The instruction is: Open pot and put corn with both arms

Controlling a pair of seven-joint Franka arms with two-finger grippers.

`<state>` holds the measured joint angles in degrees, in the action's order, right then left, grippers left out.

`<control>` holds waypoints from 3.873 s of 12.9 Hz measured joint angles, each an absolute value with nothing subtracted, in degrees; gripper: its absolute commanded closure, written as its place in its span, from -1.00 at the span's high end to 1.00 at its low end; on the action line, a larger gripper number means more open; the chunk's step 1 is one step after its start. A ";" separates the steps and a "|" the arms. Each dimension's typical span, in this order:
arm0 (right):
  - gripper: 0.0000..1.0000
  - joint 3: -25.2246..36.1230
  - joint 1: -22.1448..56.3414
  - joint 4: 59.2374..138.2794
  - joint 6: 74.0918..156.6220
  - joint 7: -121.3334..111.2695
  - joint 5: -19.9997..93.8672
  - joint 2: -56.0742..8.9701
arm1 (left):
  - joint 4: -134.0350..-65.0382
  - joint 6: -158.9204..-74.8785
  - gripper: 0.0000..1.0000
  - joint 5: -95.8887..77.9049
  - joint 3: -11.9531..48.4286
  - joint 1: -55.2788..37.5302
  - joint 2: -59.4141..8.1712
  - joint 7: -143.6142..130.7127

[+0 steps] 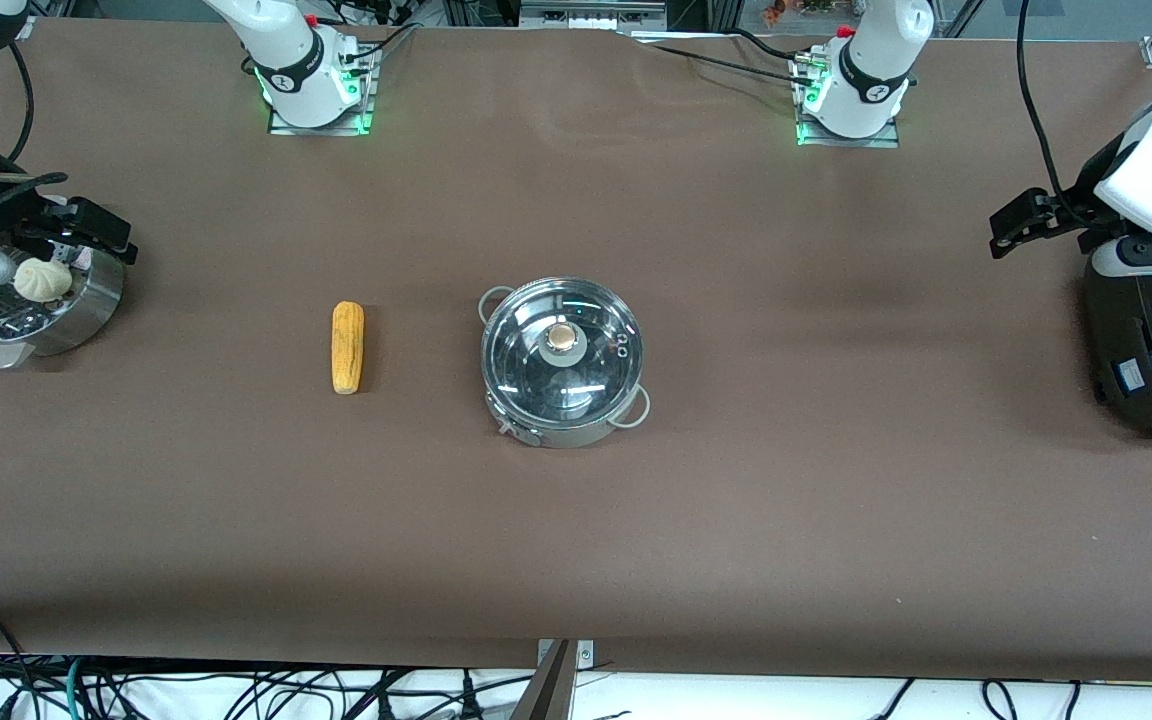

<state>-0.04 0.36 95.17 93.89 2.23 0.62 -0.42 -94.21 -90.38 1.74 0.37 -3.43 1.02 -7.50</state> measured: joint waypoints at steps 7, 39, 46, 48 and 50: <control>1.00 -0.25 0.36 95.17 93.89 2.23 0.62 -0.42 | -94.17 -90.37 1.00 1.74 0.79 -3.57 1.02 -7.50; 1.00 -3.14 13.81 106.56 112.02 15.35 -0.44 -17.48 | -93.91 -92.14 0.99 -6.67 9.86 -6.93 -5.48 -21.69; 1.00 -2.99 13.94 114.64 125.34 24.75 -6.13 -24.48 | -79.64 -103.64 0.99 -6.68 11.09 -25.02 -23.62 -52.57; 1.00 -3.00 14.04 116.04 130.70 25.11 -6.34 -26.28 | -75.48 -107.64 0.99 -6.68 9.75 -28.27 -29.11 -56.84; 0.63 -2.99 14.11 116.99 134.88 25.16 -6.39 -27.79 | -74.14 -111.94 0.99 -6.64 7.88 -31.72 -33.24 -59.44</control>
<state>-2.99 14.11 116.99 134.88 25.16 -6.39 -27.79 -74.14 -111.94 -6.64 7.88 -31.72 -33.24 -59.44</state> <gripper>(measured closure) 0.004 0.000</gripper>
